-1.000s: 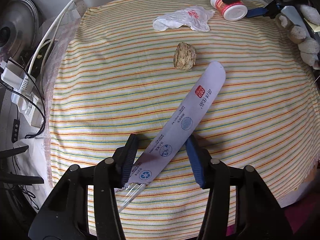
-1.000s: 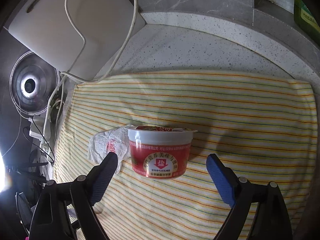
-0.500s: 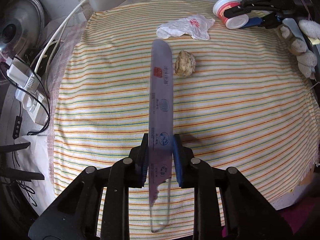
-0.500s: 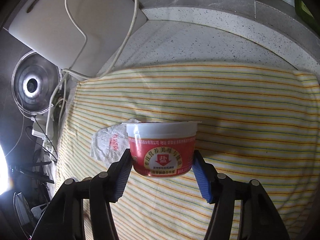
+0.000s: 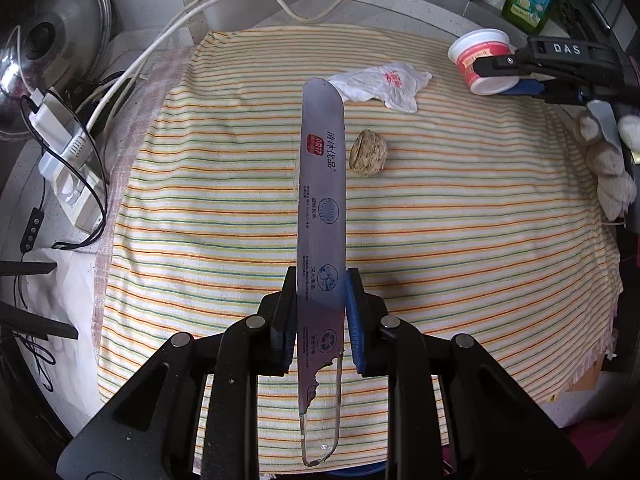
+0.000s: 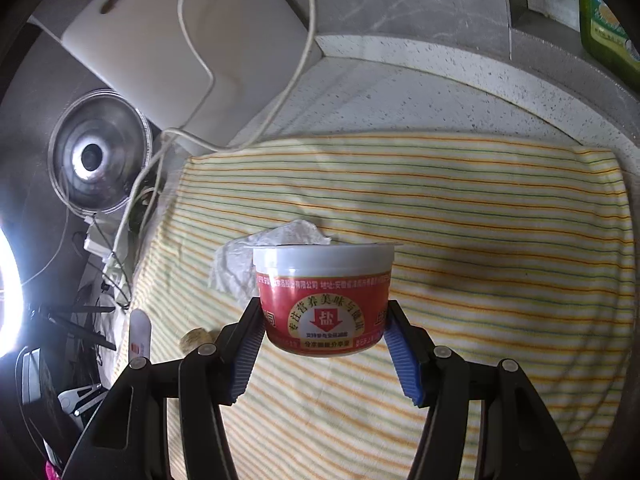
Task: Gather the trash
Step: 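Lift the package and cup and carry both down over the blue basket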
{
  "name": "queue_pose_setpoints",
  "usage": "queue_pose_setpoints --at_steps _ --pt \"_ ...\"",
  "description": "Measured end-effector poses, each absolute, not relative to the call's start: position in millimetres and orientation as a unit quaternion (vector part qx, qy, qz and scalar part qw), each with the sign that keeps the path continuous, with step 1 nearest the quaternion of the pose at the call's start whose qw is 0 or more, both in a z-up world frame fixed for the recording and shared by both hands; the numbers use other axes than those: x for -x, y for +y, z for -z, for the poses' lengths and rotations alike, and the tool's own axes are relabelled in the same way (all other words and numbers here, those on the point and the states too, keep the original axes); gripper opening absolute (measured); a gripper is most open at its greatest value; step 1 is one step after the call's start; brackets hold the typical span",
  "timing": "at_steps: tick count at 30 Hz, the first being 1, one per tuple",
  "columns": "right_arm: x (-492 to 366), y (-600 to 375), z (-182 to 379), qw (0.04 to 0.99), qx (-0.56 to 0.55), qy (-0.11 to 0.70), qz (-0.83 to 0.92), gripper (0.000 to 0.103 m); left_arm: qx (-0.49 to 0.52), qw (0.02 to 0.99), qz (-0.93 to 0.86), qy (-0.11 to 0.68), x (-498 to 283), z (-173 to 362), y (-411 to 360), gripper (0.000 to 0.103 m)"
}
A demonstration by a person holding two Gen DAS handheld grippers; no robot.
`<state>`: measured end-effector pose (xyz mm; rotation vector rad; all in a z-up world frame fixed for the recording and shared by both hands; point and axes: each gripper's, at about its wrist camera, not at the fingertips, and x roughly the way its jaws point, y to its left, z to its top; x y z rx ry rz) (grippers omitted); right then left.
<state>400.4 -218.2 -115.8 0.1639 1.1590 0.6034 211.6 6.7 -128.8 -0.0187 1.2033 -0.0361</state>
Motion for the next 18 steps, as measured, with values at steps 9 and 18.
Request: queue_pose_setpoints --at_steps 9,18 --pt "-356.9 -225.4 93.3 0.801 -0.078 0.513 -0.298 0.061 0.021 0.836 0.019 0.549 -186.2 113.1 4.8 0.021" --pt "-272.2 -234.2 70.5 0.822 -0.090 0.486 -0.282 0.061 0.018 0.844 0.050 0.533 -134.3 105.4 9.5 0.021"
